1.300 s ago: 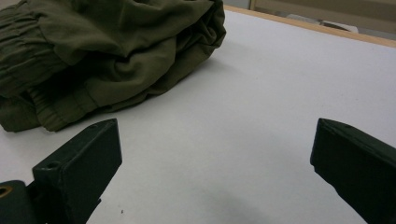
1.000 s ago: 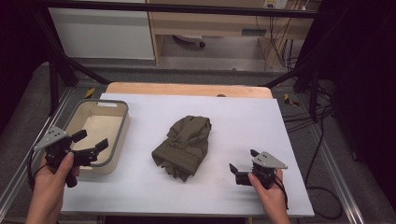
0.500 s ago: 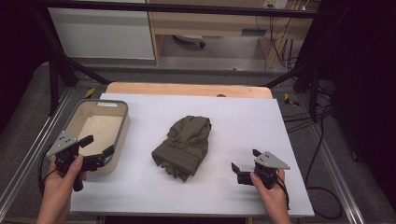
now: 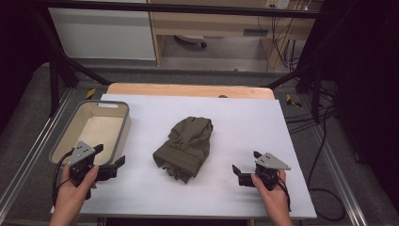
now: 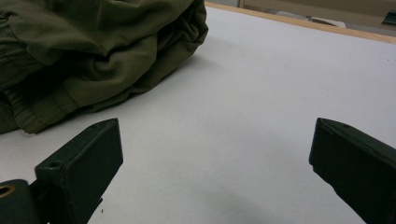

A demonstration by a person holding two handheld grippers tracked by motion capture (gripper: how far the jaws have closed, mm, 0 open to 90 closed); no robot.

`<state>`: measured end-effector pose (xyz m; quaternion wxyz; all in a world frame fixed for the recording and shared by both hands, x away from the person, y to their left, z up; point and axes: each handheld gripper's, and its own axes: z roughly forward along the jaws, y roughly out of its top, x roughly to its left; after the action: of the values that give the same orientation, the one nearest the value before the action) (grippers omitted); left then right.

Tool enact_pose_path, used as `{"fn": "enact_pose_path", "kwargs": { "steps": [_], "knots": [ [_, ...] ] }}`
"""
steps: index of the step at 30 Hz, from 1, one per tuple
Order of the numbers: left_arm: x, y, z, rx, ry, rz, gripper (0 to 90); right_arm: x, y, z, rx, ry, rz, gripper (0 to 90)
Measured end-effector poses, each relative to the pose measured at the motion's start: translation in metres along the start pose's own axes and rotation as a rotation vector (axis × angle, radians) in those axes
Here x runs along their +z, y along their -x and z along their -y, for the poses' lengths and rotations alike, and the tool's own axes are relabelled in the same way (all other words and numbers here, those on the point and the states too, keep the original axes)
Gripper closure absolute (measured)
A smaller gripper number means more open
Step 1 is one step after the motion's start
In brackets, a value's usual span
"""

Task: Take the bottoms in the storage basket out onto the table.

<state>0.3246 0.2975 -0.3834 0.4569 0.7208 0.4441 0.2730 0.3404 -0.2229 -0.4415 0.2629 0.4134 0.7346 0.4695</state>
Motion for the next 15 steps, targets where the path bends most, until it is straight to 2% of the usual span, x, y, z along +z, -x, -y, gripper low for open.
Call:
{"fn": "enact_pose_path", "kwargs": {
  "steps": [1, 7, 15],
  "knots": [
    [-0.001, 0.0, 0.002, 0.001, 0.012, -0.009, 6.9, 0.0, 0.0, 0.0, 0.002, -0.001, -0.001, 3.4],
    [-0.005, -0.003, 0.014, -0.013, 0.021, 0.003, 6.8, 0.002, 0.0, 0.0, -0.003, -0.009, -0.007, 3.4],
    [-0.005, -0.005, 0.021, -0.031, 0.035, 0.006, 6.8, 0.002, -0.001, 0.0, -0.01, -0.009, -0.013, 3.3]
  ]
}}
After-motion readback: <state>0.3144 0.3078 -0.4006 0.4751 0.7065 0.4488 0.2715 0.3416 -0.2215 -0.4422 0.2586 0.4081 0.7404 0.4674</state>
